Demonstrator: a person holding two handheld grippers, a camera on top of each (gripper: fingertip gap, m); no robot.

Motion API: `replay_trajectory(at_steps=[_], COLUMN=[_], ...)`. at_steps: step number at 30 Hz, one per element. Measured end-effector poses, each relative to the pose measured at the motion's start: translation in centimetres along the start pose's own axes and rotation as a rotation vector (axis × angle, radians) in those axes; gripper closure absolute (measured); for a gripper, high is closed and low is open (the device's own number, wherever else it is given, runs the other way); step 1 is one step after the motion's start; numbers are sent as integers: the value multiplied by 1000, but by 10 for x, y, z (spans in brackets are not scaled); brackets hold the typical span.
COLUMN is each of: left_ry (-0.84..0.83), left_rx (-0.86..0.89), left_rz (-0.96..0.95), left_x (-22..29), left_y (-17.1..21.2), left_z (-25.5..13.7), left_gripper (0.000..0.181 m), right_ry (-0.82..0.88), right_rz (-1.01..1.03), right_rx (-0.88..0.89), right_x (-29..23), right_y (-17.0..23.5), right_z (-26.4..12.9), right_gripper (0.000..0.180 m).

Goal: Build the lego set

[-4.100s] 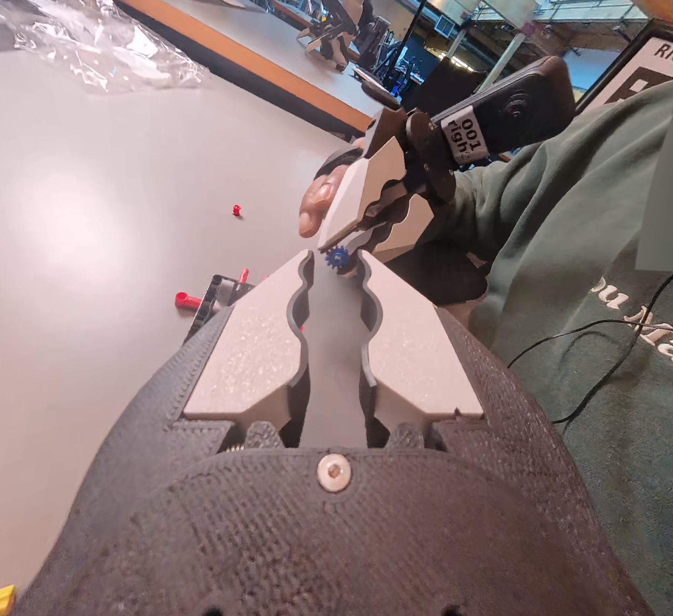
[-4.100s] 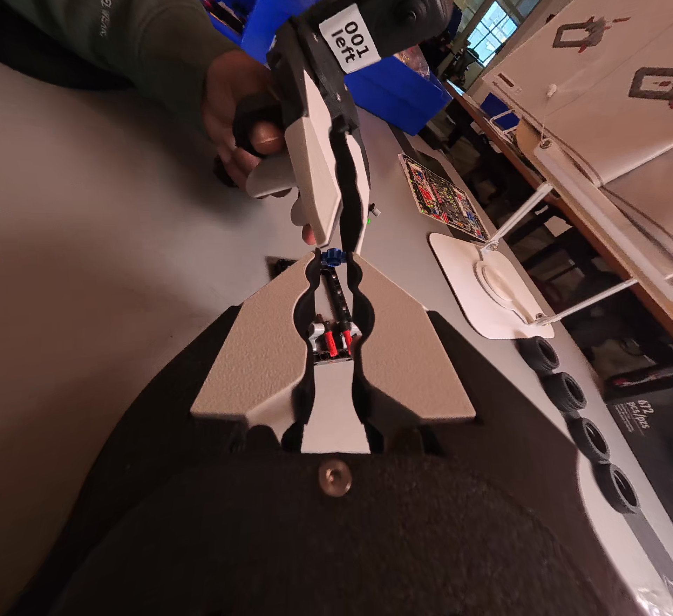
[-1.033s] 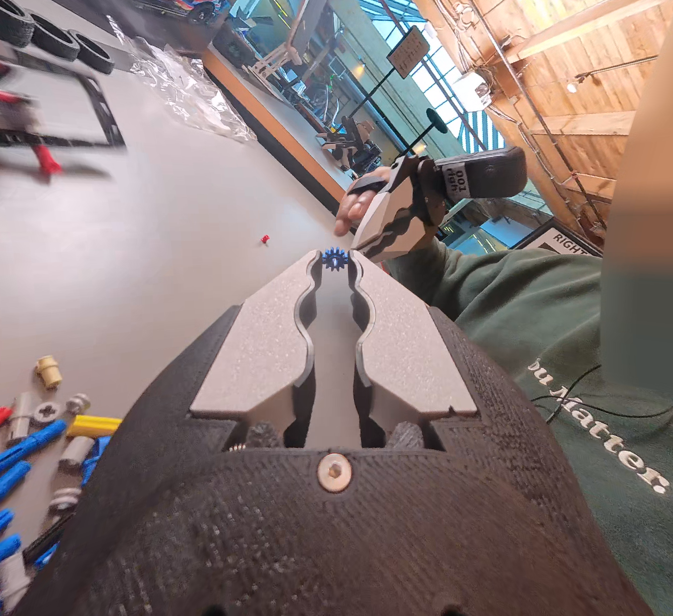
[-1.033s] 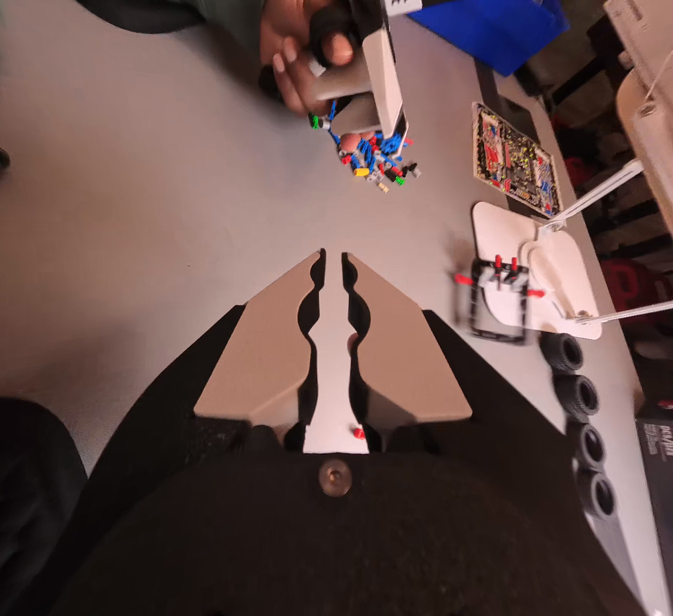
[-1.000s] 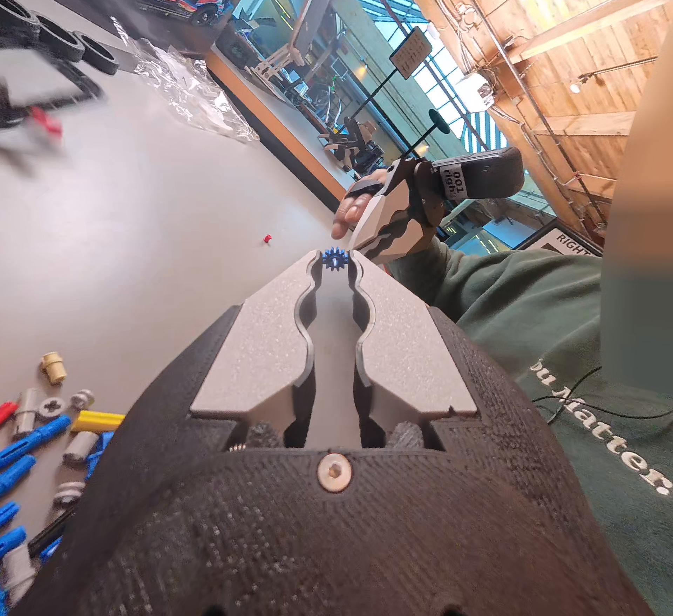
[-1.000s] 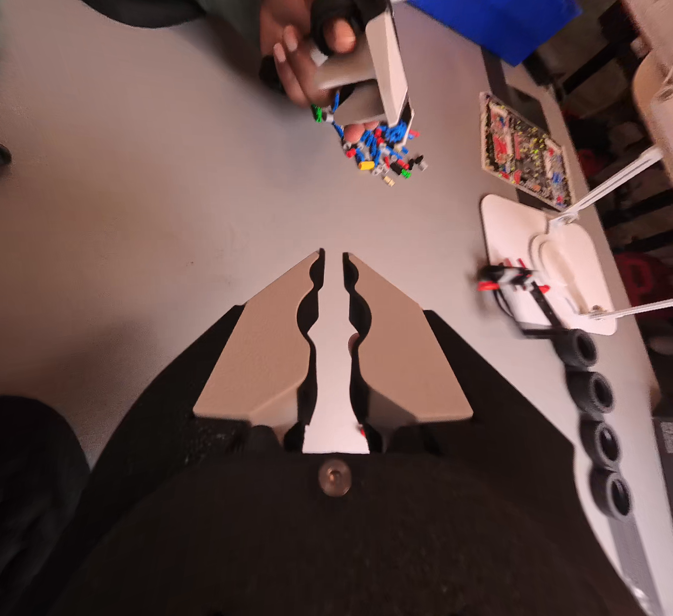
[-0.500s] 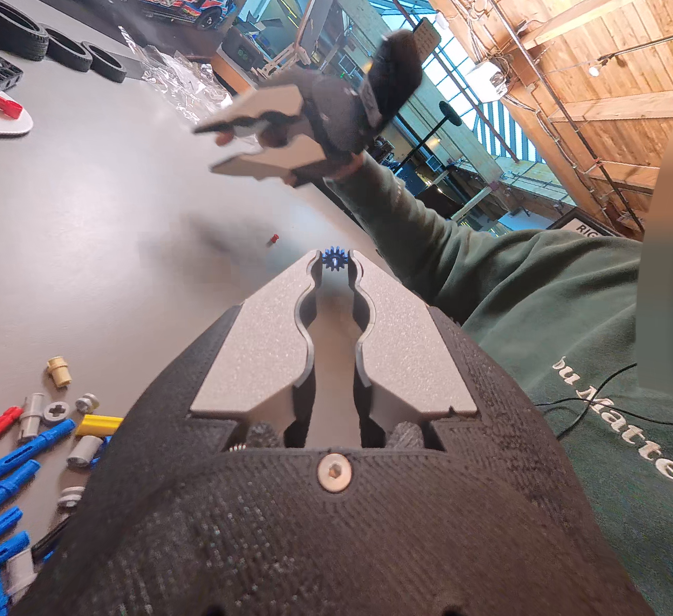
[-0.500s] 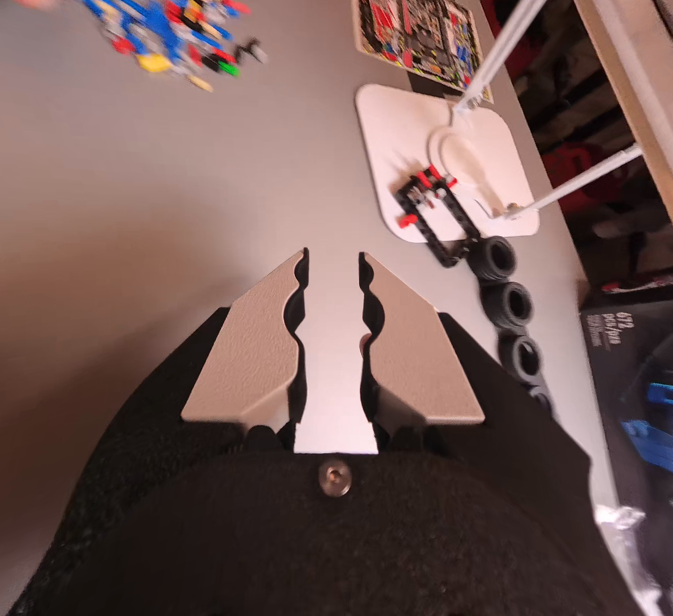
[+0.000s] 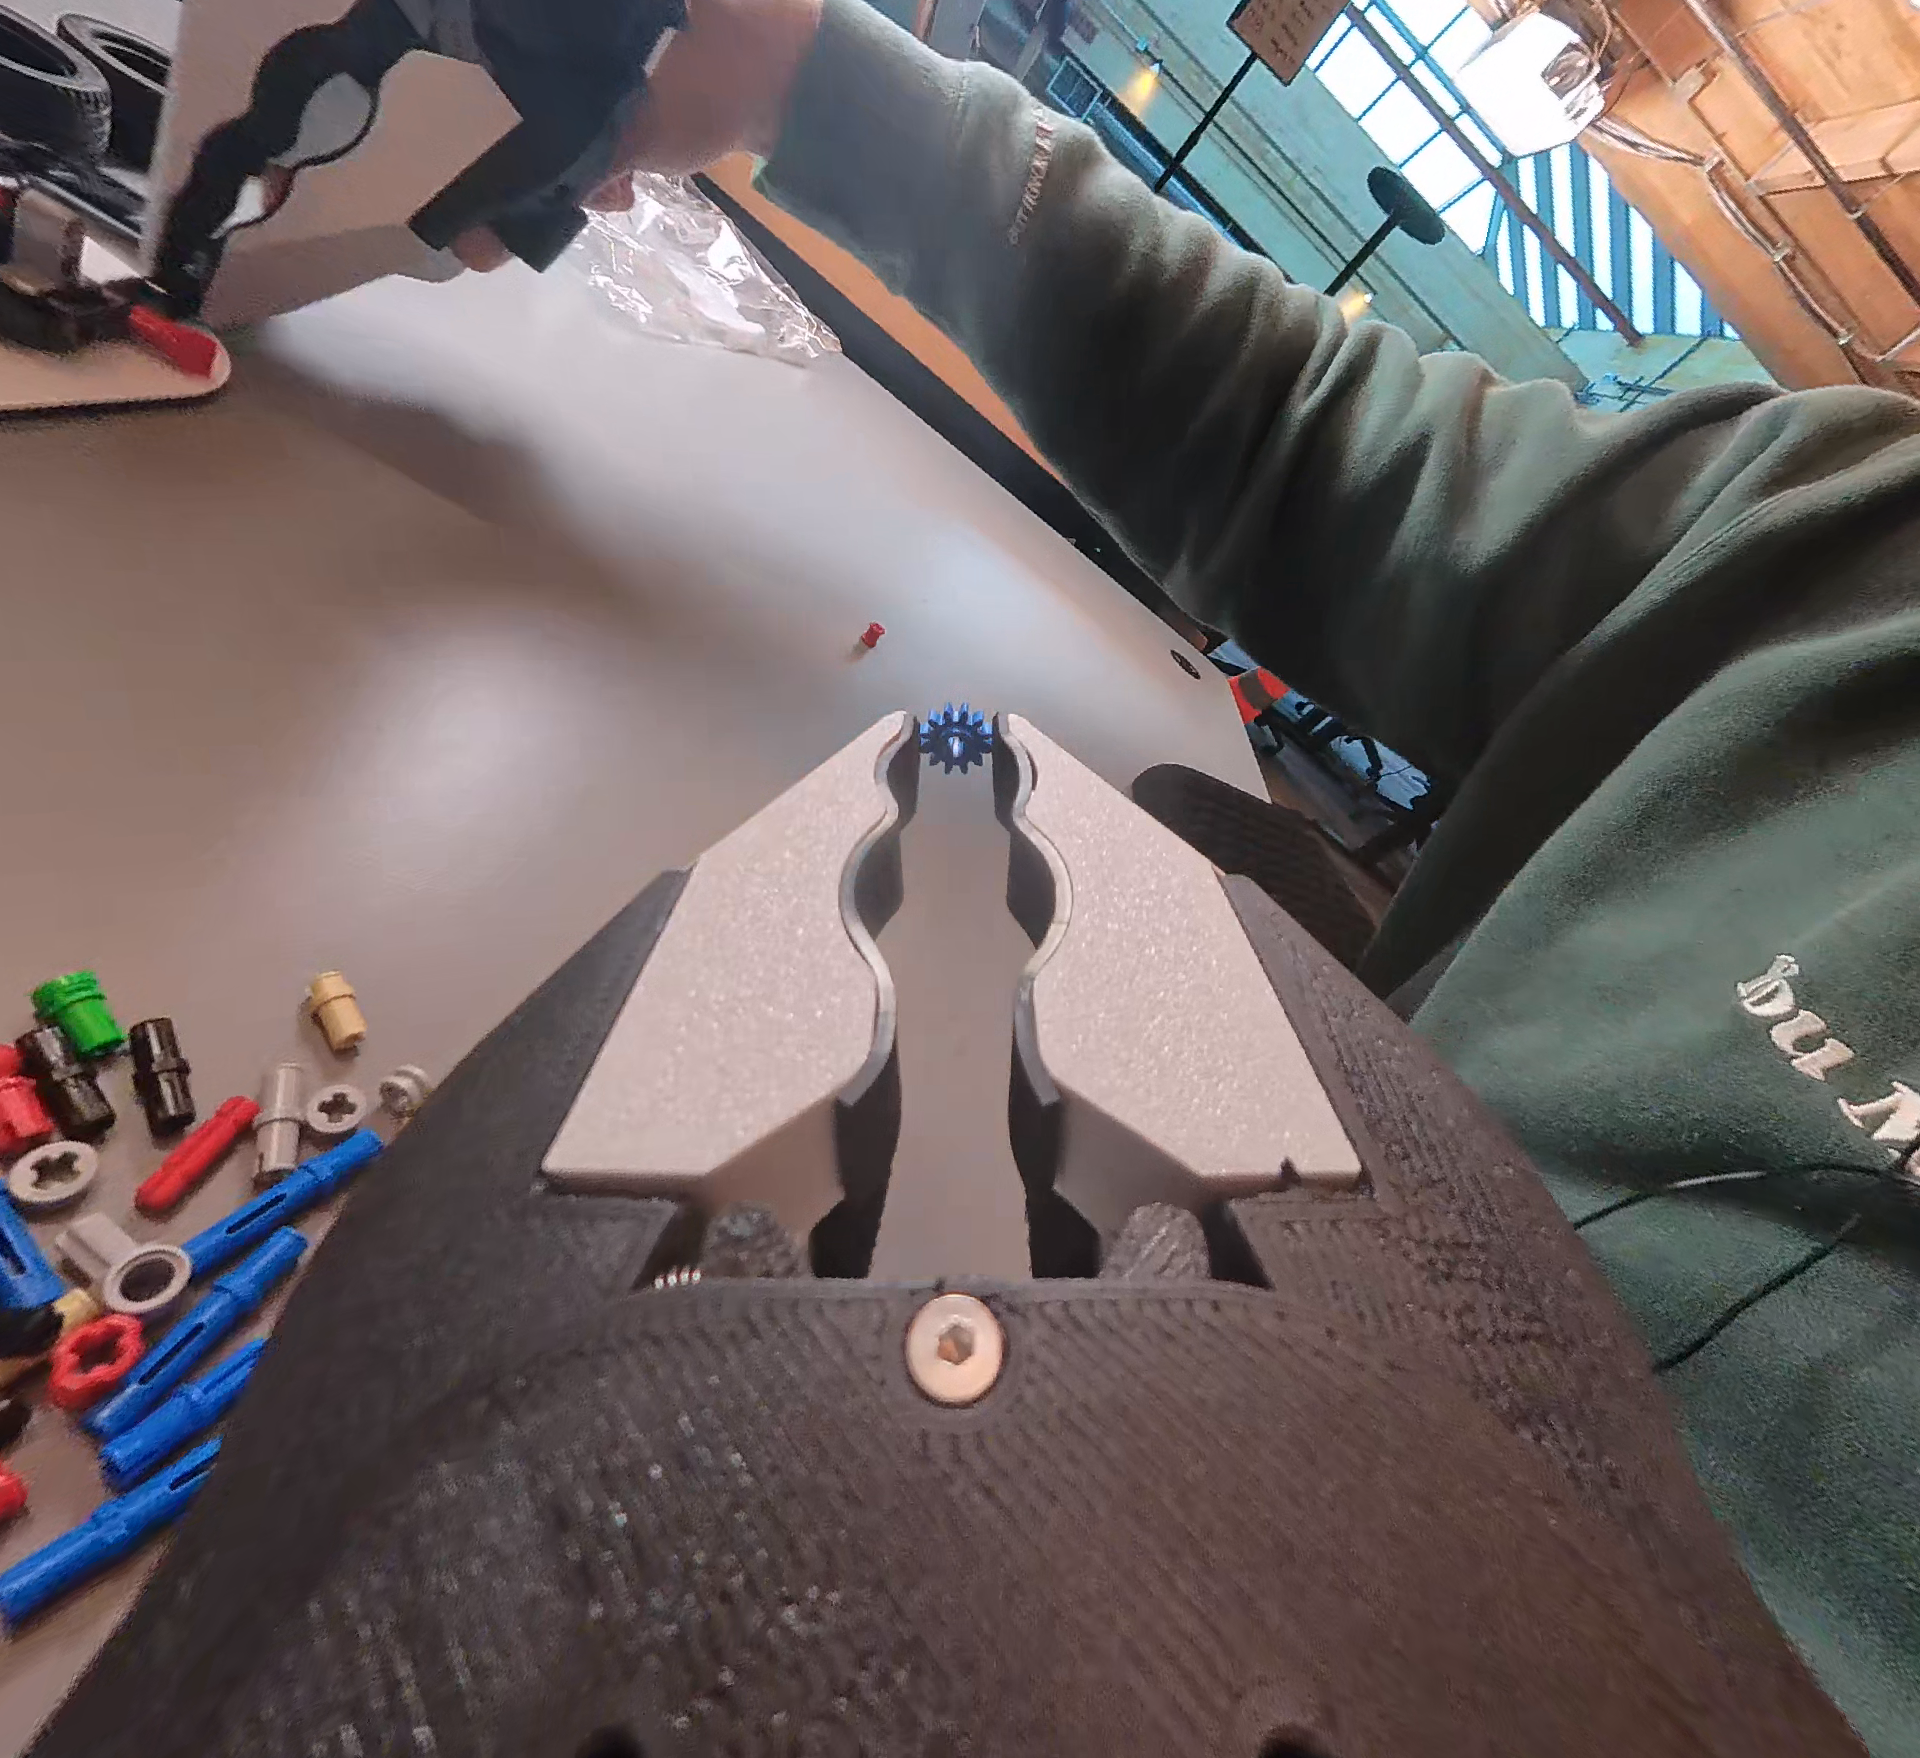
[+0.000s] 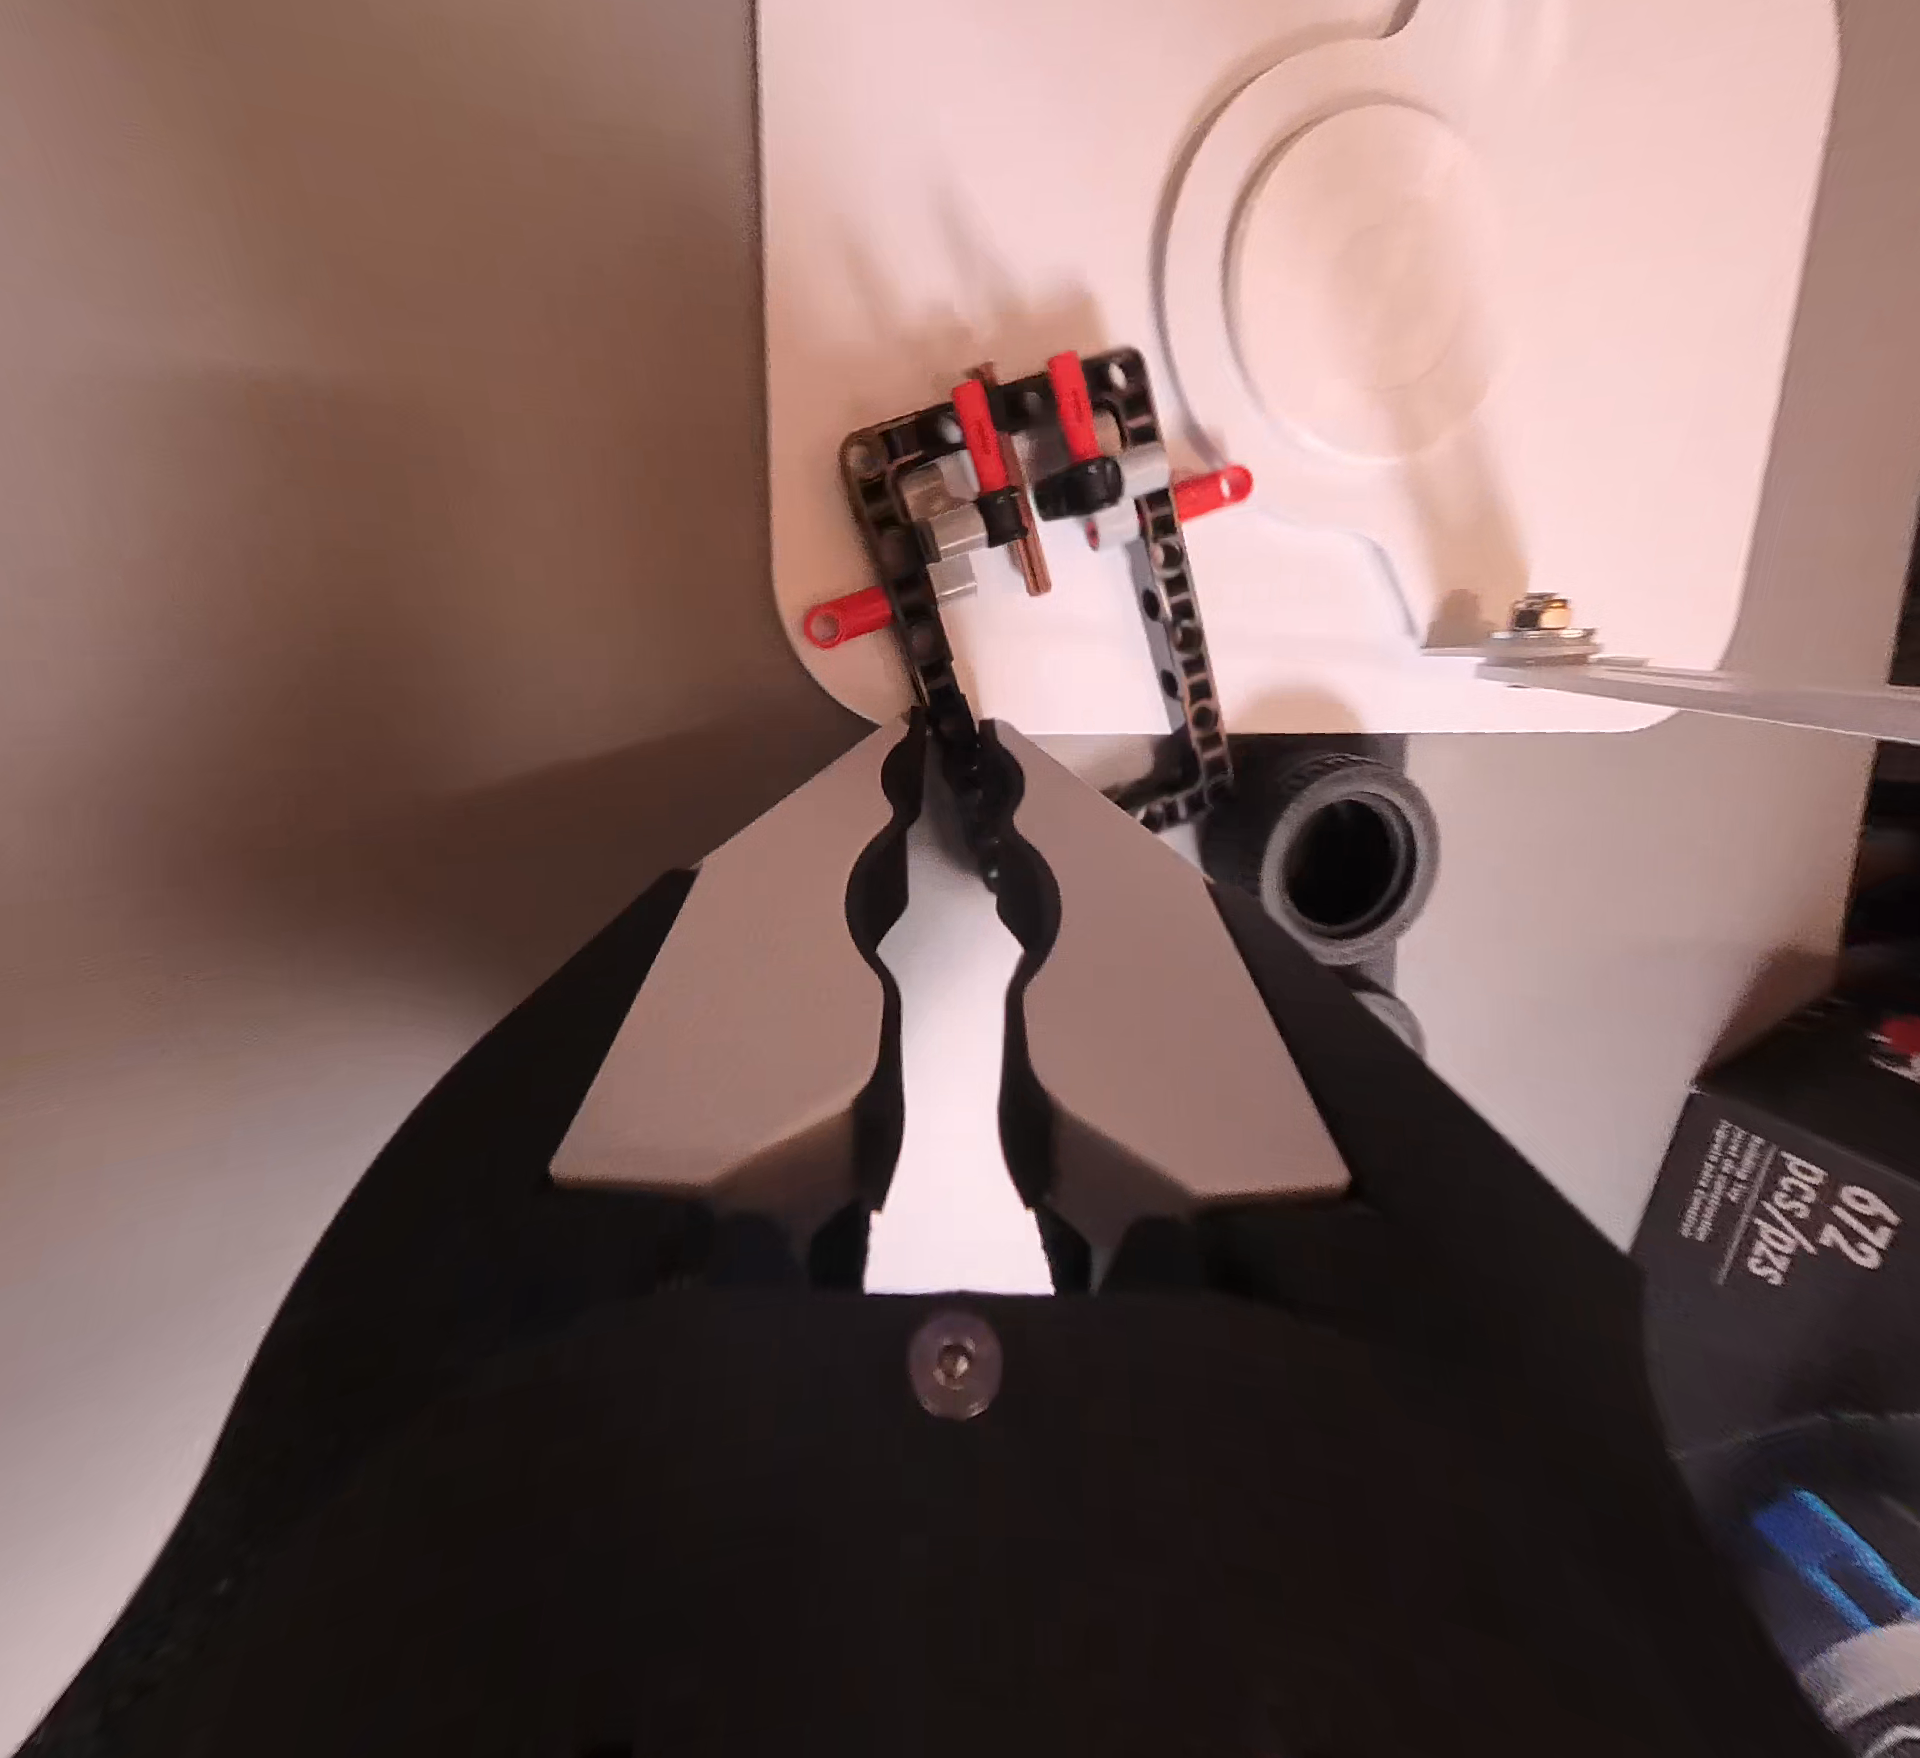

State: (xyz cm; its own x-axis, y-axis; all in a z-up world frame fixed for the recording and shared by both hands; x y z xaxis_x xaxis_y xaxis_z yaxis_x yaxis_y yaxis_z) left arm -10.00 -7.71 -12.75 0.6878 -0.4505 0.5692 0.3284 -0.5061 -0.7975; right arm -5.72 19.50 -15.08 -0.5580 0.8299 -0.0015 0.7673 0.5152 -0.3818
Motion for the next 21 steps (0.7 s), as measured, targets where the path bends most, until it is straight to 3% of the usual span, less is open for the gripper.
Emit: replay_trajectory(at_steps=[6, 10, 12, 15, 21], left_ry=[-27, -56, -80, -102, -159], left_rx=[-3, -17, -26, -28, -56], left_rz=[-2, 14, 34, 51, 90], left_x=[-1, -2, -3, -4, -9], left_y=[1, 1, 2, 1, 3], left_z=[1, 2, 2, 1, 2], left_gripper=[168, 169, 169, 169, 169], right_ry=[-136, -271, -314, -196, -211], right_rz=[88, 143, 108, 130, 263], right_rx=[12, 108, 195, 211, 246], right_x=[-69, -147, -175, -176, -188], right_y=[-13, -35, -42, -29, -4], right_z=[4, 10, 0, -15, 1], right_gripper=[174, 150, 151, 153, 155])
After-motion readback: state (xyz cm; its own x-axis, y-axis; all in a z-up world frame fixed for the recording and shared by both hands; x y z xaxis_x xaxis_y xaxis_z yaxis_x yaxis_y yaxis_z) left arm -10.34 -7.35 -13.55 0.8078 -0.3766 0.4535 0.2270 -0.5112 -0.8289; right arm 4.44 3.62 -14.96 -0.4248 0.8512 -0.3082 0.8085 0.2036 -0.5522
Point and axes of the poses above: each gripper's, where its closed fingertips meet, z out along the fingers, y out of its underside, x = y × z across the jaws, the point moved 7 cm from there along -z, back along the fingers, and after that the axes turned 14 degrees about -y, right-handed, at the moved point
